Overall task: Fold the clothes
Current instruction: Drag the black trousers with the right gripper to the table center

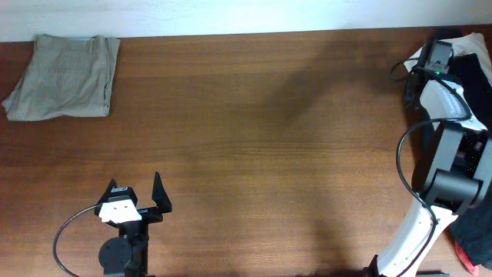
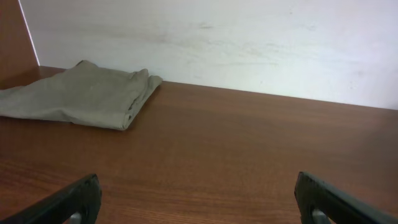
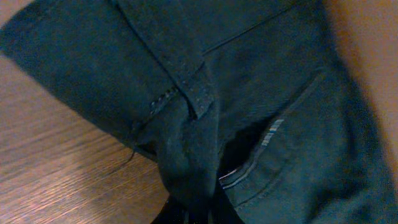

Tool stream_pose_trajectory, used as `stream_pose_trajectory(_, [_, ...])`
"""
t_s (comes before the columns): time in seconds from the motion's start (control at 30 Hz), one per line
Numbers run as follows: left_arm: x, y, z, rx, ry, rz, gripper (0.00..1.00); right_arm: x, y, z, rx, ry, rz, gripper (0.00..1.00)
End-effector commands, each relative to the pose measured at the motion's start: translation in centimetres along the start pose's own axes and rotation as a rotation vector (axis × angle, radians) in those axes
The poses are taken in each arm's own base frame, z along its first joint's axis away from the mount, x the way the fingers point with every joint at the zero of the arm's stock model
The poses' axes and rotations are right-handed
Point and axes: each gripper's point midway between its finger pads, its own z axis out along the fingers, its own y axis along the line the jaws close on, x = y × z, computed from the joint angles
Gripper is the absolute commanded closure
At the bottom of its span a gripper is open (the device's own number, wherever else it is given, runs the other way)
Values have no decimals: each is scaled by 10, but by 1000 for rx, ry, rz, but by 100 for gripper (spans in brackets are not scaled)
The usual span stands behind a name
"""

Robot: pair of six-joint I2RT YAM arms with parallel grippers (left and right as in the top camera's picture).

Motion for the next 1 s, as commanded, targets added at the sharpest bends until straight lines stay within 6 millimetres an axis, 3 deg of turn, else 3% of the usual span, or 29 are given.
stream_pose_trajectory(0.0, [1, 1, 0, -2, 0, 15, 1, -37, -31, -41, 42, -110, 127, 96])
stream_pose_trajectory(0.2, [1, 1, 0, -2, 0, 15, 1, -68, -28, -94, -22, -221, 159, 96])
stream_pose_trajectory(0.27, [1, 1, 0, -2, 0, 15, 1, -83, 3, -126, -156, -287, 130, 96])
stream_pose_trajectory(0.33, [1, 1, 0, -2, 0, 15, 1, -91, 48, -155, -288, -330, 78, 96])
stream_pose_trajectory(0.47, [1, 1, 0, -2, 0, 15, 1, -82, 154, -210, -476, -363, -60, 96])
stream_pose_trajectory(0.57, [1, 1, 0, -2, 0, 15, 1, -58, 237, -265, -696, -367, -149, 96])
stream_pose_trajectory(0.63, [1, 1, 0, -2, 0, 15, 1, -44, 272, -287, -782, -358, -176, 96])
stream_pose_trajectory(0.73, [1, 1, 0, -2, 0, 15, 1, -6, 344, -306, -895, -305, -217, 96])
stream_pose_trajectory(0.83, [1, 1, 0, -2, 0, 15, 1, 65, 422, -328, -1046, -218, -367, 96])
stream_pose_trajectory(0.9, [1, 1, 0, -2, 0, 15, 1, 95, 448, -340, -1094, -181, -414, 96])
stream_pose_trajectory(0.93, [1, 1, 0, -2, 0, 15, 1, 121, 467, -358, -1149, -154, -459, 96])
stream_pose_trajectory(0.97, [1, 1, 0, -2, 0, 15, 1, 134, 475, -372, -1187, -147, -489, 96])
